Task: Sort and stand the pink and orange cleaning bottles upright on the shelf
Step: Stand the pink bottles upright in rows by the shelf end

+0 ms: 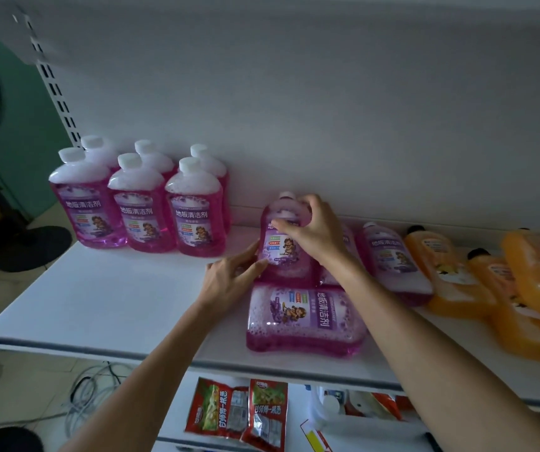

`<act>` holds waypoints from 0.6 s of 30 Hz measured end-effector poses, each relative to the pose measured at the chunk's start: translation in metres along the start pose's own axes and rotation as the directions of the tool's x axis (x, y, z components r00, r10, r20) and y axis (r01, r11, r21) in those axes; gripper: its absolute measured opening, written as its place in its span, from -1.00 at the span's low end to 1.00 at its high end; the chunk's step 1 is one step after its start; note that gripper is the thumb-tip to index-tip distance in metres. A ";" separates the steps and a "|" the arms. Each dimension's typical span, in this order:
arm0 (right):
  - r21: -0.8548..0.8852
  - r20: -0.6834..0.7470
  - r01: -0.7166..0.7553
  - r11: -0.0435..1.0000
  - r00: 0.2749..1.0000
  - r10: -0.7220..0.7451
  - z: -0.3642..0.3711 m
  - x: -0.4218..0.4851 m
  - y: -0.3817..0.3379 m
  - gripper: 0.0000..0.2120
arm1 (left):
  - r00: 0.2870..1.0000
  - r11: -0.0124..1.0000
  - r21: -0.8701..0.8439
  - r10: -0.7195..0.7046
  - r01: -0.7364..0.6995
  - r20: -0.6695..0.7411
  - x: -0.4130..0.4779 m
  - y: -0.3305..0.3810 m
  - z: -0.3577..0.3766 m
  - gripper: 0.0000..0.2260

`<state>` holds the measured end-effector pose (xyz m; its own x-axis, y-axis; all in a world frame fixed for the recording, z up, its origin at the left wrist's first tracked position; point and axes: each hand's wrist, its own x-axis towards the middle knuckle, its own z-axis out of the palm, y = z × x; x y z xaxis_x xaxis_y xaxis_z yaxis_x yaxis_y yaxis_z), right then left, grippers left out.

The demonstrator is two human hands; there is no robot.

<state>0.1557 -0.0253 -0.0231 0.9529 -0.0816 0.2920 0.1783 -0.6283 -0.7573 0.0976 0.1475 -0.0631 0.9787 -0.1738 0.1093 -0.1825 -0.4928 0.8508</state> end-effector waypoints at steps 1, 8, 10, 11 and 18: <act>0.049 -0.030 0.006 0.999 1.000 -0.005 -0.001 0.000 0.000 -0.43 | 1.000 1.000 0.011 0.005 -0.005 -0.003 0.001 0.000 0.000 -0.34; 0.168 -0.123 0.172 0.971 0.981 -0.152 -0.002 -0.003 -0.003 -0.43 | 1.000 0.994 -0.105 0.019 -0.020 -0.008 0.003 -0.004 -0.002 -0.31; 0.210 -0.080 0.147 0.967 0.988 -0.133 -0.003 -0.004 -0.003 -0.39 | 0.999 0.985 -0.167 0.038 -0.044 -0.036 0.003 -0.005 -0.003 -0.32; 0.232 -0.039 0.119 0.965 0.993 -0.112 -0.005 -0.003 -0.003 -0.37 | 0.997 0.978 -0.202 0.041 -0.052 -0.061 0.004 -0.006 -0.004 -0.35; 0.305 0.096 0.069 0.950 0.990 -0.103 -0.010 -0.002 0.000 -0.33 | 0.986 0.942 -0.328 0.019 -0.073 -0.165 0.007 -0.015 -0.006 -0.38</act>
<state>0.1515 -0.0328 -0.0172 0.9488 0.0582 0.3105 0.3096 -0.3665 -0.8774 0.1079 0.1592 -0.0718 0.9771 -0.0402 0.2088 -0.2126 -0.1716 0.9620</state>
